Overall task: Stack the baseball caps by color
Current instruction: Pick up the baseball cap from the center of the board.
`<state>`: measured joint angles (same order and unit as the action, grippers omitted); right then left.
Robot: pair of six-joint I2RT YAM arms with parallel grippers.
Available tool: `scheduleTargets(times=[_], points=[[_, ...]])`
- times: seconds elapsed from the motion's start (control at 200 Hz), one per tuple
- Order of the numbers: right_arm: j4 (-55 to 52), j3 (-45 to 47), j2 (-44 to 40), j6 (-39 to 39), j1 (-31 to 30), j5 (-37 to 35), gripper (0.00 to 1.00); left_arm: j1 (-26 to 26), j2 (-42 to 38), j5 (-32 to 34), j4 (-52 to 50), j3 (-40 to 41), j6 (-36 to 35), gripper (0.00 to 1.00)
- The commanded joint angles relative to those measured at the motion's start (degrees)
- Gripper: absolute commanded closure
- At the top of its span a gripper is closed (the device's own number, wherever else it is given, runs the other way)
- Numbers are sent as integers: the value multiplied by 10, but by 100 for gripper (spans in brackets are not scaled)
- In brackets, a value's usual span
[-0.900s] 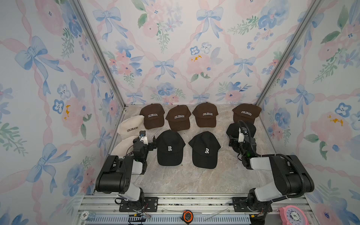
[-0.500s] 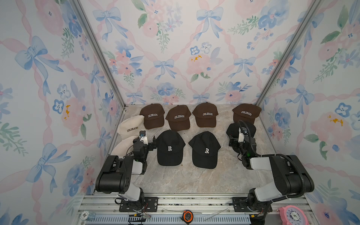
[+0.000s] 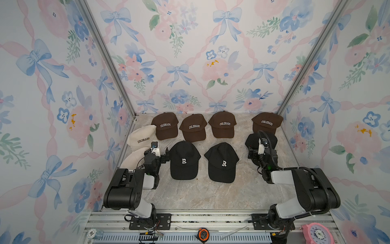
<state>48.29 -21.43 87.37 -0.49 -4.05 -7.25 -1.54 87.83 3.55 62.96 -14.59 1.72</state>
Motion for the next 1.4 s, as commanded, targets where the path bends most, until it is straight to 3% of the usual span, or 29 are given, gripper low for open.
scheduleTargets(times=[0.0,1.165,1.265,1.395], points=[[16,-13,7,-5,4,1,4,3,7,-6,10,-8,-3,2],[19,-15,5,5,11,0,4,6,7,-11,10,-9,-2,3],[-82,-50,-45,7,-3,-54,4,5,-4,-1,-12,-21,1,4],[-282,-134,-106,45,-9,-72,4,0,-51,30,-158,-80,9,5]])
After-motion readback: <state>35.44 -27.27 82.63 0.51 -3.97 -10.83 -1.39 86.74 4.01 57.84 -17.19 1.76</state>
